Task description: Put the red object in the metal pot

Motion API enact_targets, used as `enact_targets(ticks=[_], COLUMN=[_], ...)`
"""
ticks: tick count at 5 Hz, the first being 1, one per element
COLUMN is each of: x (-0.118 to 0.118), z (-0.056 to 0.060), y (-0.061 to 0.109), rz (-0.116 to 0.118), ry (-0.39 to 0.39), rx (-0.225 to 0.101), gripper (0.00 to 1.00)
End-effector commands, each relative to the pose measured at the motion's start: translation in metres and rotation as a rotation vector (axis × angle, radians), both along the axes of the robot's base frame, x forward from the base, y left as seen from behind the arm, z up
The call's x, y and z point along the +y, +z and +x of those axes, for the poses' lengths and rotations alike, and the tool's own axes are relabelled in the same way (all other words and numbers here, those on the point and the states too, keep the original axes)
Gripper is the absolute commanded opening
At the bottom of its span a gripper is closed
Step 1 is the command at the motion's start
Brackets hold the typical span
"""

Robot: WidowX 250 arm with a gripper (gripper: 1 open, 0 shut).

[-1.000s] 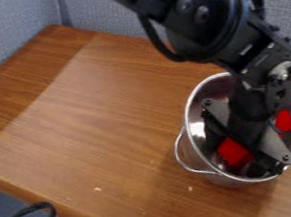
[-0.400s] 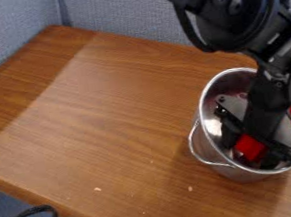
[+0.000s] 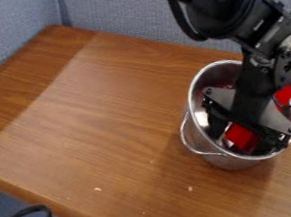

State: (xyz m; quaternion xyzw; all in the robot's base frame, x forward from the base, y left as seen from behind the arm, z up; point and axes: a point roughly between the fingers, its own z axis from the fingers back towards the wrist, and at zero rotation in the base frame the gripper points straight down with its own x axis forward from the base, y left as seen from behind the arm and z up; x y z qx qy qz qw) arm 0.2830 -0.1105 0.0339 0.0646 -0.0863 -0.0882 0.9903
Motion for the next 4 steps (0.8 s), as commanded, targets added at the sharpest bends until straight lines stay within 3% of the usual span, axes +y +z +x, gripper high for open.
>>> enact_targets(ticks=[1, 3, 4], x=[0.004, 0.01, 0.017], z=[0.001, -0.002, -0.004], y=[-0.009, 0.007, -0.003], rz=[0.009, 0.001, 0.0], ry=[0.028, 0.078, 0.065], rx=[0.01, 0.012, 0.015], gripper=[1.0, 1.0, 1.0])
